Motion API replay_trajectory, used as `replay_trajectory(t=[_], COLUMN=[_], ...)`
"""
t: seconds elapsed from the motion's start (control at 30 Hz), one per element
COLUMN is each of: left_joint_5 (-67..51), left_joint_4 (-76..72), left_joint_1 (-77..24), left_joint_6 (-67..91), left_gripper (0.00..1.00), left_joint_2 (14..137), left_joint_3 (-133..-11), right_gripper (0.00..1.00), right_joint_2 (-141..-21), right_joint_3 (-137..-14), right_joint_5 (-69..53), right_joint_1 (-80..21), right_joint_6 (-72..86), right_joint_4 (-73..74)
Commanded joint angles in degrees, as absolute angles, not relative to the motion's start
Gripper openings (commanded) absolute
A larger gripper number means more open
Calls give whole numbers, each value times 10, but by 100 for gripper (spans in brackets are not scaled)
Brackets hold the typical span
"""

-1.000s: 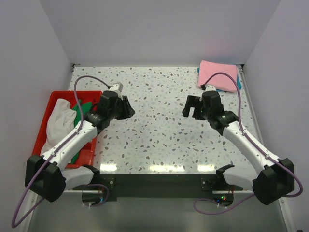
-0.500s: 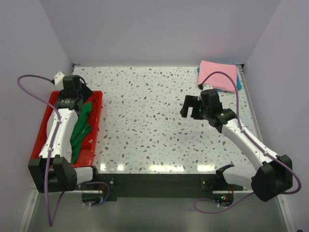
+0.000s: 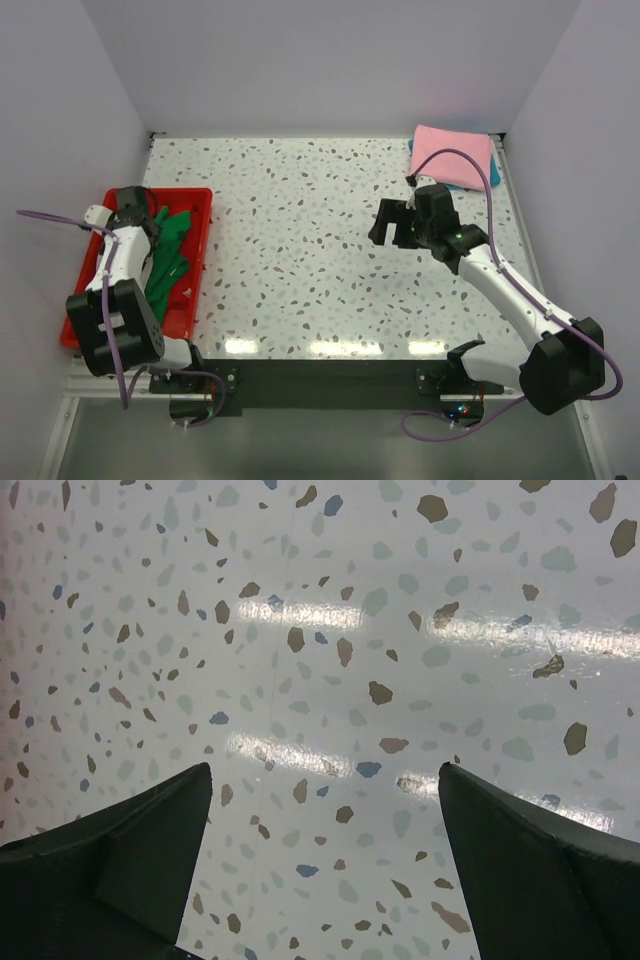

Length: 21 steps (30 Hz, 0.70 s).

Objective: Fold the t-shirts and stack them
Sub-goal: Grab the tshirt from the pile

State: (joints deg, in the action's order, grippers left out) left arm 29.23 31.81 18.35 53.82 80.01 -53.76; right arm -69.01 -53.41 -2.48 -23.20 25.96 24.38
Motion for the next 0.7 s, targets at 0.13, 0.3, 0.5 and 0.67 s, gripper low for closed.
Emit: replay_trajectory(t=[0.13, 0.3, 0.5, 0.67], left_joint_5=[319, 314, 316, 275], left_joint_4=[294, 290, 323, 305], left_joint_1=[224, 231, 232, 232], left_joint_6=[563, 528, 488, 438], left_gripper=[49, 22, 0, 0], left_joint_2=[808, 777, 710, 642], left_joint_3=[-510, -526, -578, -602], right_gripper=[99, 99, 99, 99], right_joint_2=[-693, -692, -698, -707], right_joint_3=[-543, -545, -551, -567], right_joint_5=[-47, -40, -39, -42], right_joint_1=[-232, -231, -231, -232], right_joint_6=[263, 261, 261, 260], right_joint_4=[229, 232, 237, 249])
